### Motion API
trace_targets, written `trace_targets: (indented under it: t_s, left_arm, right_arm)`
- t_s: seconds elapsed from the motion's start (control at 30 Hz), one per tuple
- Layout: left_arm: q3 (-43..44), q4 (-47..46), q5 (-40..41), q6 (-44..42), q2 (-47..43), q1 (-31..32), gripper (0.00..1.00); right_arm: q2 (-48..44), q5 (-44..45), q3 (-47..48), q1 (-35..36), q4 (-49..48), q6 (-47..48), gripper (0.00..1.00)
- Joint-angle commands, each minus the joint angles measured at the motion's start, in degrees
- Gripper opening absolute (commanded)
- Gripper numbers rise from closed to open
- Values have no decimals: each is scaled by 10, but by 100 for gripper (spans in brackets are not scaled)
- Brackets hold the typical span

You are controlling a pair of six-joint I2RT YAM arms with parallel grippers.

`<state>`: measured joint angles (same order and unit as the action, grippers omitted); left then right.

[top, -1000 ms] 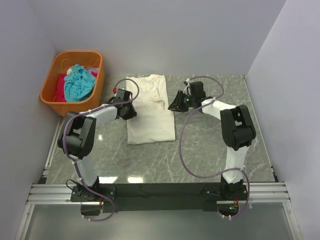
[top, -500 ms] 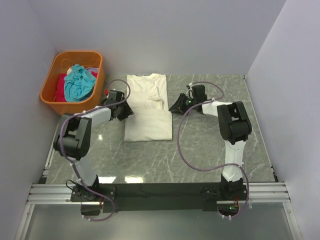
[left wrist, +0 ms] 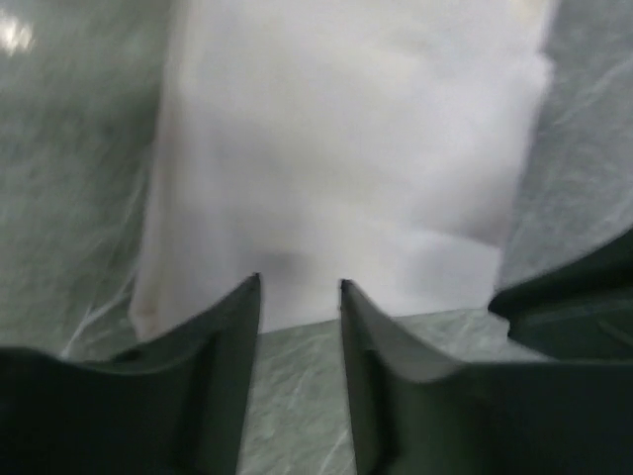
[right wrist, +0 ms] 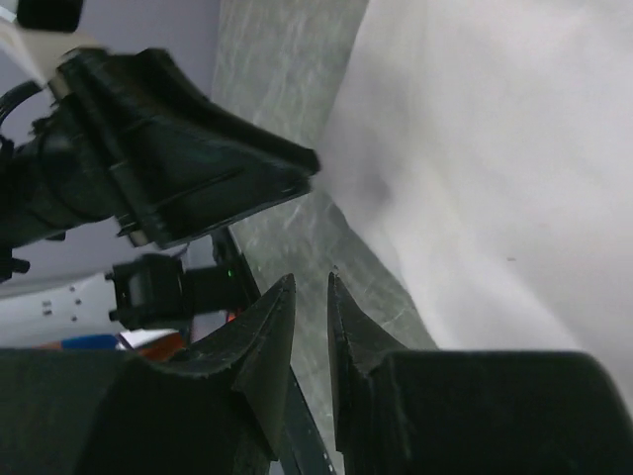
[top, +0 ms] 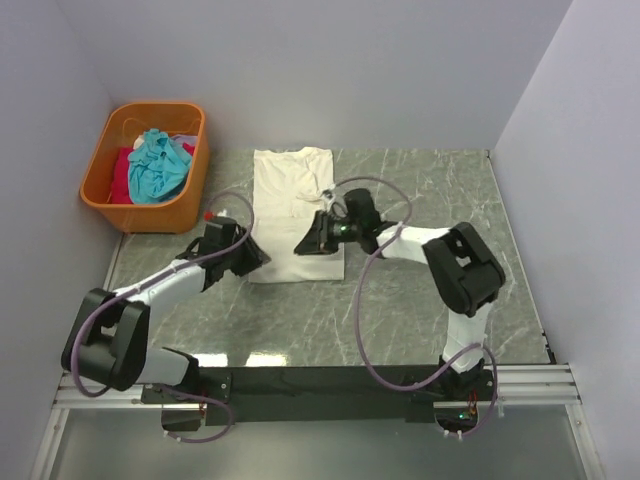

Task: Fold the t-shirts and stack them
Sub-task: Fold the tshirt

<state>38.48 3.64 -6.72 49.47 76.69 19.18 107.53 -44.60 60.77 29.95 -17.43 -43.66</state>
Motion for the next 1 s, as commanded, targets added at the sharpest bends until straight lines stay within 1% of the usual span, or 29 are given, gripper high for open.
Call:
trace_targets:
  t_s: [0.0, 0.1, 0.13, 0.2, 0.27, 0.3, 0.37, 0.47, 0.5, 0.53, 0.6, 0.63, 0.7, 0.9, 0.97]
  left_arm:
    - [-37, -32, -3, 32, 26, 0, 35]
    - [-56, -30, 18, 56, 43, -3, 23]
    - [-64, -32, 22, 66, 43, -4, 20]
    - [-91, -32, 30, 91, 36, -11, 13]
    - [-108, -30, 32, 105, 29, -18, 11]
    - [-123, -32, 29, 113, 26, -29, 7]
    - [-134, -32, 12, 119, 24, -38, 7]
    - [-138, -32, -7, 117, 22, -42, 6]
    - [-140, -32, -12, 119, 19, -42, 6]
    - [-142, -32, -14, 121, 15, -42, 6]
    - [-151, -32, -20, 130, 1, -42, 6]
    - [-154, -32, -22, 134, -3, -42, 6]
    - [-167, -22, -22, 146, -21, -42, 5]
    - [-203, -11, -20, 174, -84, -42, 6]
    - [-210, -10, -29, 183, -97, -42, 6]
  right_arm:
    - [53, -16, 22, 28, -24, -13, 26]
    - [120, -30, 30, 34, -23, -23, 23]
    - [128, -33, 25, 35, -34, -28, 22]
    - [142, -30, 14, 29, -24, -26, 22]
    - [145, -22, 7, 20, -2, -20, 21]
    - [146, -20, -4, 16, 1, -22, 21]
    - [142, -30, -14, -6, -4, -30, 21]
    - [106, -44, -44, -28, -12, -21, 21]
    - [82, -43, -45, -34, 0, -8, 21]
    - [70, -40, -45, -44, 40, 7, 21]
    - [52, -35, -40, -54, 88, 53, 21]
    - [52, -37, -41, -60, 119, 64, 21]
    - [62, -63, -49, -83, 149, 74, 21]
    - [71, -72, -77, -115, 170, 96, 21]
    - [68, -61, -76, -118, 199, 108, 21]
